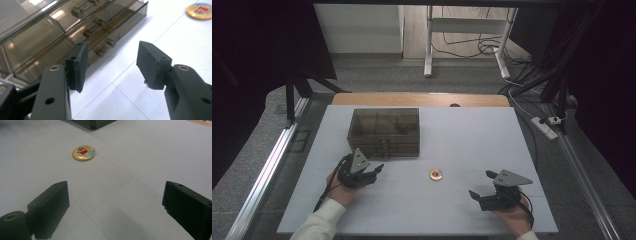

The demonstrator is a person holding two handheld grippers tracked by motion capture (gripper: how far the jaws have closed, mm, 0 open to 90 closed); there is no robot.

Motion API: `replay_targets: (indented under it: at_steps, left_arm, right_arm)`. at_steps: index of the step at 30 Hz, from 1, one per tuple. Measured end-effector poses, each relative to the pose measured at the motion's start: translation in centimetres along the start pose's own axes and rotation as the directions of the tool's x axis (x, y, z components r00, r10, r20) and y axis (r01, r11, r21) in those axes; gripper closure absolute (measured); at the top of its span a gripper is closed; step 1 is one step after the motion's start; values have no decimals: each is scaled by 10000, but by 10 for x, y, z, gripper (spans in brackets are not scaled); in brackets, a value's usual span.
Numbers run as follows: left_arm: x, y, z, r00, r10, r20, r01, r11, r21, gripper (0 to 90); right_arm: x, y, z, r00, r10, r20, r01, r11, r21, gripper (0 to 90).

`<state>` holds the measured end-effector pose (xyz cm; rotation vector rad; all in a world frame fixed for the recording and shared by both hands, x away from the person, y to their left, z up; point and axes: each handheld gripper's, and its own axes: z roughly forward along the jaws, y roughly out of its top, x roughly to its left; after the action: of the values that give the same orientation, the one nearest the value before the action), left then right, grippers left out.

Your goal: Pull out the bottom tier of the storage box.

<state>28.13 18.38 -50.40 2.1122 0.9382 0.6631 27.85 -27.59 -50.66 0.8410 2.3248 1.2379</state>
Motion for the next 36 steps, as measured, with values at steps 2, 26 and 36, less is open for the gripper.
replay_targets:
  at_steps: [2,26,36]
  left_arm:
    - [1,-2,-2,9998,-163,108,162,9999,47,403]
    - [21,-14,-13,9871,-1393,793,1370,9900,343,302]
    - [31,-15,-17,9838,-1570,868,1543,9873,371,290]
  right_arm:
    - [0,1,1,10000,-46,-10,46,10000,11,75]
    - [4,22,26,9974,5,-716,11,9998,216,100]
    - [9,41,44,9955,-113,-942,131,9997,191,116]
